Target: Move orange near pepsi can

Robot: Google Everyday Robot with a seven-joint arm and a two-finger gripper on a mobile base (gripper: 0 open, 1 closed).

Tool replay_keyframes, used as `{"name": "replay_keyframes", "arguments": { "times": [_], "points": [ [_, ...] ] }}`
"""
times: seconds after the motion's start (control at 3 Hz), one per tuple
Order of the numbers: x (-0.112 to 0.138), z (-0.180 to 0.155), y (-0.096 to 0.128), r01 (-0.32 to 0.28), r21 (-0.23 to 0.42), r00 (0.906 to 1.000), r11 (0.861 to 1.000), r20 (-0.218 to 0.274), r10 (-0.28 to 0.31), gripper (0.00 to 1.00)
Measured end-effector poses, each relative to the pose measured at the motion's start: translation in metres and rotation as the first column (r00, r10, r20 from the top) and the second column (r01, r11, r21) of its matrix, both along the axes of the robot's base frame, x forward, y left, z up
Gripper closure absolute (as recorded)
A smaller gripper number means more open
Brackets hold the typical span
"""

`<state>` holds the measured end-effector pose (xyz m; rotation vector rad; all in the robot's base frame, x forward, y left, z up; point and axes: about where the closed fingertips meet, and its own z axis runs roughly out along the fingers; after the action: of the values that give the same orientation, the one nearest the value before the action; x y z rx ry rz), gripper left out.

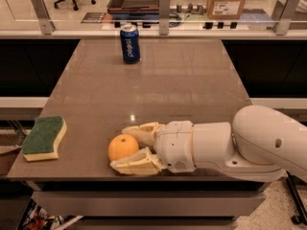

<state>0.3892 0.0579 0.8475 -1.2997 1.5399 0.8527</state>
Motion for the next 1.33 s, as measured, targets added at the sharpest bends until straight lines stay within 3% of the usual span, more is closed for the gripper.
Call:
{"name": "replay_keyframes", "arguments": {
  "times": [0.33, 0.67, 1.0, 1.33],
  "points": [
    [-0.001, 0.001, 0.002, -0.003, -0.003, 1.0, 1.0, 0.004, 0.003, 0.86],
    [-0.002, 0.003, 0.004, -0.006, -0.007, 1.0, 1.0, 0.007, 0.006, 1.0],
    [0.001, 0.006, 0.005, 0.001, -0.007, 0.9999, 1.0, 0.015, -0.001, 1.0],
    [0.033, 0.022, 0.003, 0.046, -0.017, 0.9982, 0.999, 0.039, -0.046, 1.0]
  ]
}}
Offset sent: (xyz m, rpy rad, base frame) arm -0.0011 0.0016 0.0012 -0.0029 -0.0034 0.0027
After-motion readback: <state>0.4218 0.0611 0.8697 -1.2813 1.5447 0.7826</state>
